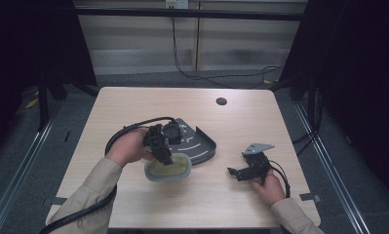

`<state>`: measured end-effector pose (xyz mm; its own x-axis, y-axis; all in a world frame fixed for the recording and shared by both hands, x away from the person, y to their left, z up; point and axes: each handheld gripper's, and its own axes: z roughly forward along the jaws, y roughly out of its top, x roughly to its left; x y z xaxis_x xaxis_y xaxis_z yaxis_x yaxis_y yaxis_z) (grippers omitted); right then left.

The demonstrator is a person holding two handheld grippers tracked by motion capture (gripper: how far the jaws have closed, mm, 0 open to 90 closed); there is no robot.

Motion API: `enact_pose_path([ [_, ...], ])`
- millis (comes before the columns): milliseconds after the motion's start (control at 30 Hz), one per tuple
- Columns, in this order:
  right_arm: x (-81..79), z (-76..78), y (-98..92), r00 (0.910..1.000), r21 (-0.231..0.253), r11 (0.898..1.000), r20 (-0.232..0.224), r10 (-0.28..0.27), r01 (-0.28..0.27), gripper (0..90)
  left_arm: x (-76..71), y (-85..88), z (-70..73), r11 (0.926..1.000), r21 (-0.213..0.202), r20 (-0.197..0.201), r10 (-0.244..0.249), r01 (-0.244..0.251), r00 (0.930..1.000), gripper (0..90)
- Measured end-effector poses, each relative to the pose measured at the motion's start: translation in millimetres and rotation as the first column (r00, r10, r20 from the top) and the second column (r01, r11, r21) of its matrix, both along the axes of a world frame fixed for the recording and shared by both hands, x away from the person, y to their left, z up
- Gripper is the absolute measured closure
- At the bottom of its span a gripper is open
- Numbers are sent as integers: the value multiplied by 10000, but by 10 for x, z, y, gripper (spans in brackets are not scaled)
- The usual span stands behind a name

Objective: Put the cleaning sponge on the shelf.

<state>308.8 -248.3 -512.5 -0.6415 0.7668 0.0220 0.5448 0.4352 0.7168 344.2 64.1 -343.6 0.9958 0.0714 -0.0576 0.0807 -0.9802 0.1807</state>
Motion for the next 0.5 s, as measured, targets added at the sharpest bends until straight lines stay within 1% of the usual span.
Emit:
enact_pose_path([
  [67,0,0,0,10000,2,10000,0,1,-1,108,17,0,12,10000,-2,62,13,-13,10000,717],
  [100,0,0,0,10000,-4,10000,2,-4,4,108,17,1,15,9999,-34,35,139,-139,9999,717],
  [133,0,0,0,10000,2,10000,2,3,-3,108,39,2,25,9999,3,-55,101,-101,9999,717],
  [167,0,0,0,10000,1,10000,0,1,-1,108,38,3,24,9997,-5,183,229,-229,9996,717],
  [200,0,0,0,10000,3,10000,3,6,-6,108,53,6,34,9996,17,54,283,-283,9996,718],
  [233,1,0,0,10000,0,10000,9,8,-8,108,66,11,36,9995,-53,87,300,-299,9995,718],
  [300,0,0,0,10000,-1,10000,3,2,-2,108,88,16,51,9992,-36,121,395,-395,9991,718],
  [333,0,0,0,10000,-4,10000,5,-1,1,108,103,21,63,9992,8,-9,403,-403,9992,717],
  [367,0,0,0,10000,-5,10000,1,-6,6,108,110,24,67,9988,-61,158,481,-480,9987,717],
  [500,0,0,0,10000,-1,10000,2,1,-1,108,159,40,90,9978,-80,204,655,-653,9976,717],
])
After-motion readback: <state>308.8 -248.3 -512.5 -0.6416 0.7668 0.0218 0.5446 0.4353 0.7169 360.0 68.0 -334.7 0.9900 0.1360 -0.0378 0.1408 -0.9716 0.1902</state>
